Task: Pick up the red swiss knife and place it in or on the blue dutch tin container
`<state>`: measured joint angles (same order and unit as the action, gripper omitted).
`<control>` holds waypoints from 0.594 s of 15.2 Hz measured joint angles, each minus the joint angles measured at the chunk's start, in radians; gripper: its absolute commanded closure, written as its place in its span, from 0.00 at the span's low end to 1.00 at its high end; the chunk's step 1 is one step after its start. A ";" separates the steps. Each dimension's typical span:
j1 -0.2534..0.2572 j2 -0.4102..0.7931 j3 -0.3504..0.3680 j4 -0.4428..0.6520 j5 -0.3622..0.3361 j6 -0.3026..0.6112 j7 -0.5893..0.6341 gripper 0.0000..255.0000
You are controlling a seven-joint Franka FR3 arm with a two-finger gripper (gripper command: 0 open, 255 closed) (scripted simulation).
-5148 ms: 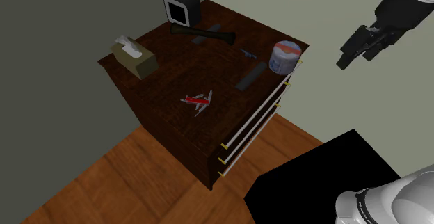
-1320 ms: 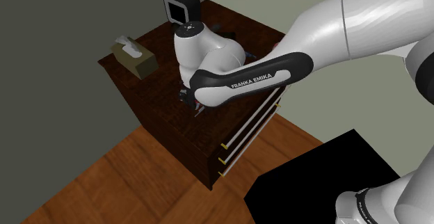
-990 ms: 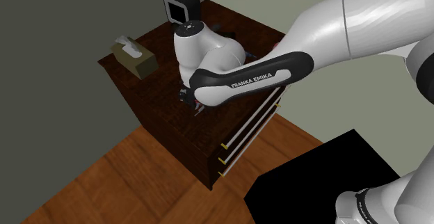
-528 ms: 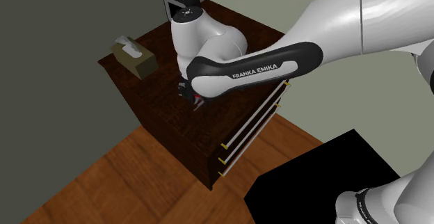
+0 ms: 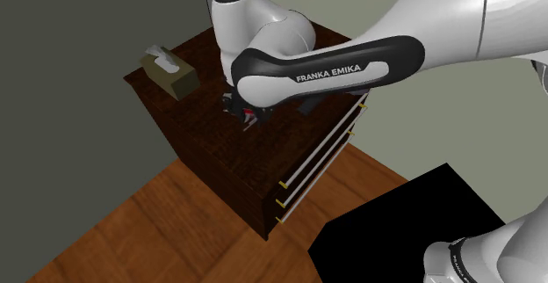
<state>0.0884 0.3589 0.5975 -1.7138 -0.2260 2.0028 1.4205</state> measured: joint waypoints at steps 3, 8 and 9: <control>0.001 -0.010 0.004 0.029 0.008 -0.037 -0.004 1.00; 0.001 -0.026 0.010 0.074 0.021 -0.095 -0.013 1.00; 0.000 -0.029 0.011 0.080 0.023 -0.104 -0.014 1.00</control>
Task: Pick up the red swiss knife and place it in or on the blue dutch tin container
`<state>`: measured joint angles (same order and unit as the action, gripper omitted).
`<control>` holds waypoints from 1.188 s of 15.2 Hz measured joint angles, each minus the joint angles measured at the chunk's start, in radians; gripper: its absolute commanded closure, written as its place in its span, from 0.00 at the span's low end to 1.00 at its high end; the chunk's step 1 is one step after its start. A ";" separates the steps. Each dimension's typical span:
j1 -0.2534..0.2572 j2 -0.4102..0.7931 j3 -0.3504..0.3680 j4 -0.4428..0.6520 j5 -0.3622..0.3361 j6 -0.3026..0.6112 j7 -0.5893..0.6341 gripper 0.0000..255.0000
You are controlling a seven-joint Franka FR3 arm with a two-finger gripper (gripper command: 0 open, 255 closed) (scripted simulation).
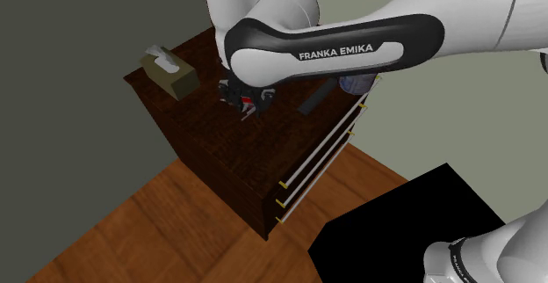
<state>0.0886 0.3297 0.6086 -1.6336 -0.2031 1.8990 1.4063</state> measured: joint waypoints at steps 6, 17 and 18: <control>0.002 -0.014 0.005 0.069 0.011 -0.079 -0.009 1.00; -0.166 -0.205 -0.041 -0.106 0.127 -0.056 -0.229 1.00; -0.180 -0.221 -0.049 -0.128 0.136 -0.047 -0.252 1.00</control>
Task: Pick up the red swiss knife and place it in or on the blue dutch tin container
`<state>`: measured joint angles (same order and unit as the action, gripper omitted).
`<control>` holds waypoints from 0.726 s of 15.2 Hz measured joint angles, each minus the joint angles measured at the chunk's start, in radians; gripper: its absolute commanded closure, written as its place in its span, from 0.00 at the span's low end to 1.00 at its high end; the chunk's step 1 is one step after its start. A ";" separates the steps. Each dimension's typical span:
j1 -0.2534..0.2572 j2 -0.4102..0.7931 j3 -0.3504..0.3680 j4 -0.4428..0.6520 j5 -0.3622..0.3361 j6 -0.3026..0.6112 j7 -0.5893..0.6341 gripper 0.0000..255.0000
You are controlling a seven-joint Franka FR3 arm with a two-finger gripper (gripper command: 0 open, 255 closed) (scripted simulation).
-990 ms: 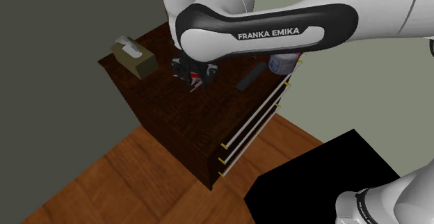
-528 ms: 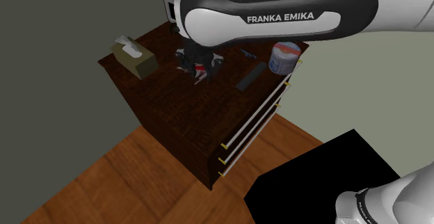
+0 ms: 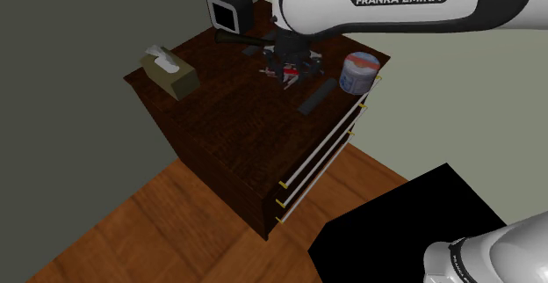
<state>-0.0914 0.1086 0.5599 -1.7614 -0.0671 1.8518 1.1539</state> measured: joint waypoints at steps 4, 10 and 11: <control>-0.061 -0.056 -0.043 -0.064 0.033 0.018 -0.110 1.00; -0.137 -0.127 -0.114 -0.130 0.069 0.023 -0.268 1.00; -0.151 -0.140 -0.128 -0.149 0.074 0.031 -0.297 1.00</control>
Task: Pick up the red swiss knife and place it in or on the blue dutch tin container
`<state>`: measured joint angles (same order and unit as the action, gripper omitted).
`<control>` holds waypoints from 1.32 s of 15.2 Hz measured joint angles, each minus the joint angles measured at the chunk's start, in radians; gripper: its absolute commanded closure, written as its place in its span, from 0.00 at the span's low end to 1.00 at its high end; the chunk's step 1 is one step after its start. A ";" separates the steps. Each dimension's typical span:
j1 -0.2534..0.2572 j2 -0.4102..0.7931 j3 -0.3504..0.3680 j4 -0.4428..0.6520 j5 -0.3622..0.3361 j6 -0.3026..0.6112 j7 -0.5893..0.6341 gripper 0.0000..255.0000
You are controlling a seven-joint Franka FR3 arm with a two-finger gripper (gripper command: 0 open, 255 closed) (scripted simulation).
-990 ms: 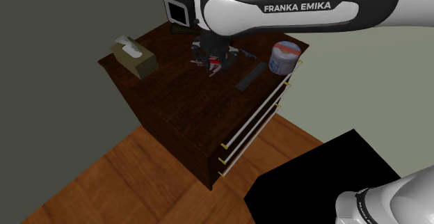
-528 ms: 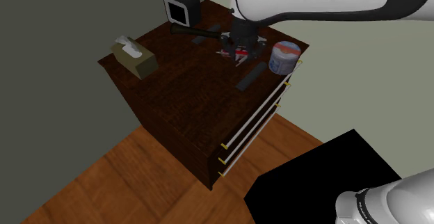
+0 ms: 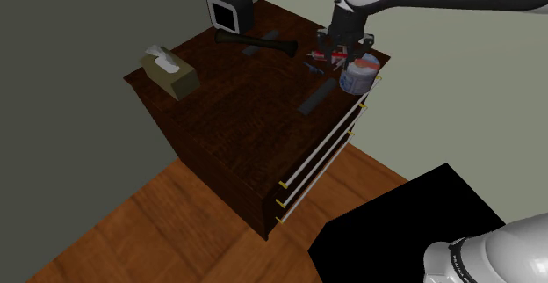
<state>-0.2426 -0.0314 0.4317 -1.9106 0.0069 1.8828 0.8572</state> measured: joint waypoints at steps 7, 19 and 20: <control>-0.078 -0.011 -0.086 -0.010 0.002 0.000 -0.165 1.00; -0.138 0.030 -0.149 -0.056 -0.013 0.085 -0.285 1.00; -0.138 0.036 -0.149 -0.065 -0.014 0.098 -0.284 1.00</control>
<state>-0.3809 0.0043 0.2824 -1.9751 -0.0076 1.9812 0.5727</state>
